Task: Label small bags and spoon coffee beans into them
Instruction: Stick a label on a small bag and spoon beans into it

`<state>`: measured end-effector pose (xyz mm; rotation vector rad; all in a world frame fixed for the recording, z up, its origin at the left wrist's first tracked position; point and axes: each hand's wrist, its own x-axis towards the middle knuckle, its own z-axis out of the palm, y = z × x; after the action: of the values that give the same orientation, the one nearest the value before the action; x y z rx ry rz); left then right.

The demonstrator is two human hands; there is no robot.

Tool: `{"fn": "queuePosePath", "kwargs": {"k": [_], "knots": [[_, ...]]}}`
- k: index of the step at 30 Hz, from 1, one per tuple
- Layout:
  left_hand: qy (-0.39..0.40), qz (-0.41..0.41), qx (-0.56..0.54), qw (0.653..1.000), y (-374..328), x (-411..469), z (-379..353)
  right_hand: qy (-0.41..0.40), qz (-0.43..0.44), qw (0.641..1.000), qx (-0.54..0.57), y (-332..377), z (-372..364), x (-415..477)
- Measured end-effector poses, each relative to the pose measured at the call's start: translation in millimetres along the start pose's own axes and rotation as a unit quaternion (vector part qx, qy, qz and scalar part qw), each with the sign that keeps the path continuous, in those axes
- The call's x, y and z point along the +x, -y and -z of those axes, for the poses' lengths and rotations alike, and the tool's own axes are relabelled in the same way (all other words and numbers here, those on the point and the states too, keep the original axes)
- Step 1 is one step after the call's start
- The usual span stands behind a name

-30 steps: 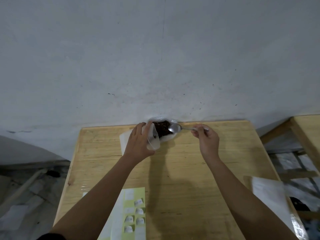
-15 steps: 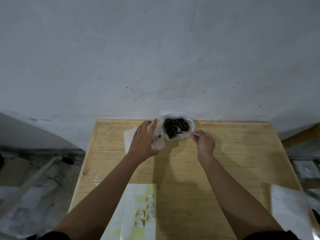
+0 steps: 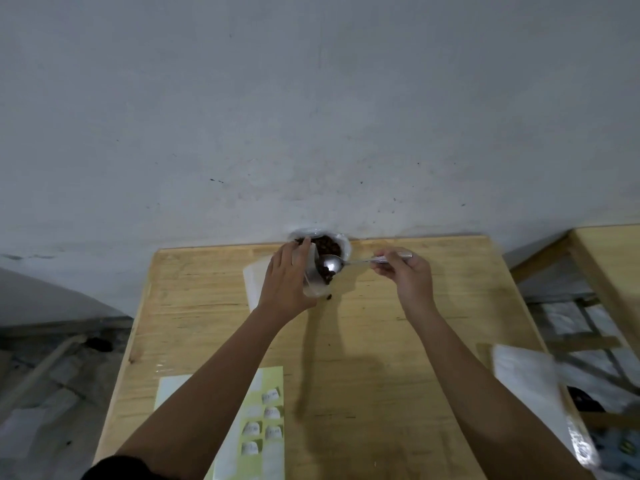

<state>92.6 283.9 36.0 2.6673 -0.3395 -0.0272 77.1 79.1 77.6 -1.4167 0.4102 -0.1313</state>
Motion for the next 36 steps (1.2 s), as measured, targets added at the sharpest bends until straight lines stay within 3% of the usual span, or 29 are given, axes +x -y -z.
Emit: {"fn": "queuePosePath", "kwargs": {"k": [7,13,18,23,28,36], "knots": [[-0.001,0.003,0.001,1.0,4,-5,3,-0.073,0.051,0.996,-0.006,-1,10,-1],[-0.015,0.02,0.004,1.0,24,-14,17,-0.024,0.008,0.997,-0.069,-24,-16,1],[-0.016,0.033,-0.007,0.999,40,-21,26,-0.028,-0.016,0.993,-0.11,-39,-44,2],[-0.02,0.043,-0.022,0.999,53,-25,28,-0.064,-0.095,0.991,-0.067,-54,-61,11],[-0.019,0.051,-0.027,0.998,57,-24,26,-0.114,-0.181,0.976,0.046,-55,-62,18],[0.001,0.072,-0.013,0.997,53,-15,20,-0.109,-0.18,0.973,0.096,-22,-41,18]]}}
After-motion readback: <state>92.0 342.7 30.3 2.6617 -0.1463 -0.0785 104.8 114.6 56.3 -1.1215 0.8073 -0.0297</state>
